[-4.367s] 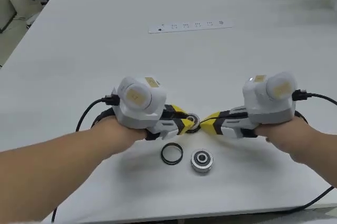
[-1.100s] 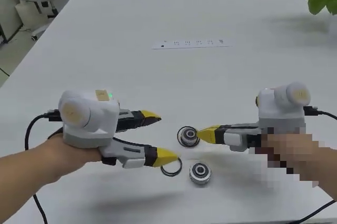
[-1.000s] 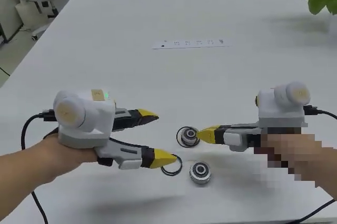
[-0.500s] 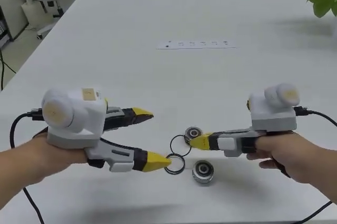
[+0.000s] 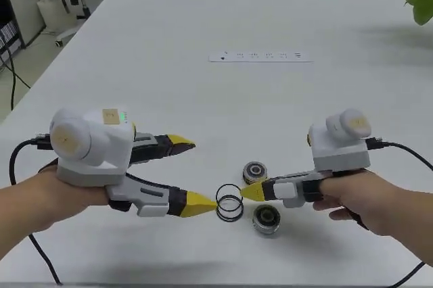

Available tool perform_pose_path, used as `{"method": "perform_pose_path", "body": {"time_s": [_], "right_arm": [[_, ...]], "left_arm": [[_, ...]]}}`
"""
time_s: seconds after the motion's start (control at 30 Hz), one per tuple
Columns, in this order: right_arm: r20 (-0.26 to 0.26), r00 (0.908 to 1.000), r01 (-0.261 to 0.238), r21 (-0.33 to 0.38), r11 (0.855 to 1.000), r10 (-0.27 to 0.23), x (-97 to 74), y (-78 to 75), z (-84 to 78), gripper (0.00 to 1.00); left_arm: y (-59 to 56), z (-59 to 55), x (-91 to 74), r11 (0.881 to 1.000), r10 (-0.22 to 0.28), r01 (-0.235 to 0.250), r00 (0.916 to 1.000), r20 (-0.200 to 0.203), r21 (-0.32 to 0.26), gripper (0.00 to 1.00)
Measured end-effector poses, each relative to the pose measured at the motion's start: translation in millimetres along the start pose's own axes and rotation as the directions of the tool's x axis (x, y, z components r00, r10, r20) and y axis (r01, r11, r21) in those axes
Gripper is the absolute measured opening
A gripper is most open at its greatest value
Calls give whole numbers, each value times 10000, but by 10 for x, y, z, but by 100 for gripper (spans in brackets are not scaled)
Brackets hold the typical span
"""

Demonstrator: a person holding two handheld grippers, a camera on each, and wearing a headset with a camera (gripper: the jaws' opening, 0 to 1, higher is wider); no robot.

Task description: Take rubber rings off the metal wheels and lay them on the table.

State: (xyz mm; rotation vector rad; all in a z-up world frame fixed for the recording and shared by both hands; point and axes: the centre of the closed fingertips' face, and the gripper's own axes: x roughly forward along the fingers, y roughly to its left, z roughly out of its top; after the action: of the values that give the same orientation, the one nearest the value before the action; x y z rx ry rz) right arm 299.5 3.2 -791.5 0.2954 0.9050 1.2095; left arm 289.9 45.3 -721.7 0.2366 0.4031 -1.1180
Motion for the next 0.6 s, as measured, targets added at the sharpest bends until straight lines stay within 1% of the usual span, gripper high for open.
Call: {"method": "perform_pose_path", "body": {"time_s": [0.13, 0.2, 0.27, 0.37, 0.47, 0.6], "right_arm": [[-39, 9998, 187, -14, 9998, -187, 4, -39, -13, 0], [-91, 9998, 196, 70, 9998, -195, 11, -48, -18, 0], [-82, 9992, 400, -91, 9992, -401, 13, -80, -9, 0], [-96, 9986, 523, -47, 9986, -524, 25, -97, 1, 0], [-176, 9975, 686, -266, 9973, -691, 39, -133, -5, 0], [-201, 9968, 762, -322, 9966, -769, 49, -149, -5, 2]], "left_arm": [[3, -11, -5, 10000, 44, -45, 10000, -7, -41, 68], [7, -19, -3, 10000, 62, -62, 10000, -13, -65, 68], [11, -23, -1, 9999, 83, -83, 10000, -16, -73, 68], [11, -30, 1, 9999, 91, -91, 10000, -33, -68, 68], [7, -39, 2, 9999, 79, -80, 9999, -69, -90, 68], [23, -47, 1, 9999, 118, -119, 9999, -85, -117, 67]]}}
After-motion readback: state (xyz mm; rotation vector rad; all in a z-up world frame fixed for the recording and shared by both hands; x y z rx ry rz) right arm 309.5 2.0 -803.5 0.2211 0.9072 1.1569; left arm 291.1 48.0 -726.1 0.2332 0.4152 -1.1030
